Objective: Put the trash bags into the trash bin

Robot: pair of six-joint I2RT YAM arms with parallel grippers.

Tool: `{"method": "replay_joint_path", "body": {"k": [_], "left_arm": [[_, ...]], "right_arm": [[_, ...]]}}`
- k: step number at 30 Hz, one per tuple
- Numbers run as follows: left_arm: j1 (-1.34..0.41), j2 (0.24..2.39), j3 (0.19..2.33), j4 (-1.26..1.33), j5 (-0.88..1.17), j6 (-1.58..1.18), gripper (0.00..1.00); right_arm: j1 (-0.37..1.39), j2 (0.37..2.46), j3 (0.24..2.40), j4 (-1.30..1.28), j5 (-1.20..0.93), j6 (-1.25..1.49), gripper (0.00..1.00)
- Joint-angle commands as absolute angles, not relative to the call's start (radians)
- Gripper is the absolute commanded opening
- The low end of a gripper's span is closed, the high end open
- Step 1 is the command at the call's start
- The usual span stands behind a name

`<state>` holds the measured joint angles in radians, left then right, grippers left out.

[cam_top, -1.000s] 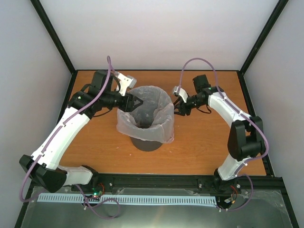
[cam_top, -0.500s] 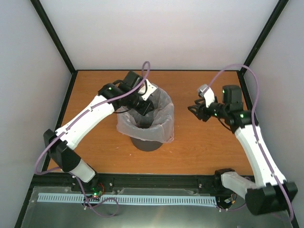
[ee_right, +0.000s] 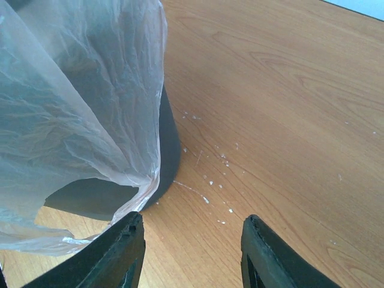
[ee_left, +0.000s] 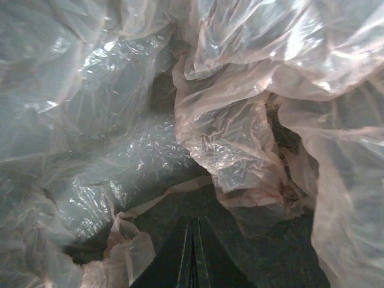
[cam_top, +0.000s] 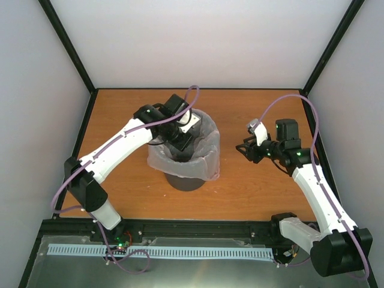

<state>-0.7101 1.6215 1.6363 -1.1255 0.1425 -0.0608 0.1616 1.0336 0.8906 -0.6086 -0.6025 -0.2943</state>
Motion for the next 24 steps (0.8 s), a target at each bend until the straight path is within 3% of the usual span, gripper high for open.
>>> {"method": "replay_joint_path", "body": {"k": [1,24], "left_arm": [[-0.739,1.691,1.664,-1.166,0.136,-0.052,0.03],[-0.810,1.809,1.586,-1.166,0.153,-0.075,0.01]], "right_arm": [[0.160,0.994,0.892,-0.589,-0.609,-0.296,0.45],[0.161,0.970,0.870,-0.589,-0.649,-0.301,0.46]]}}
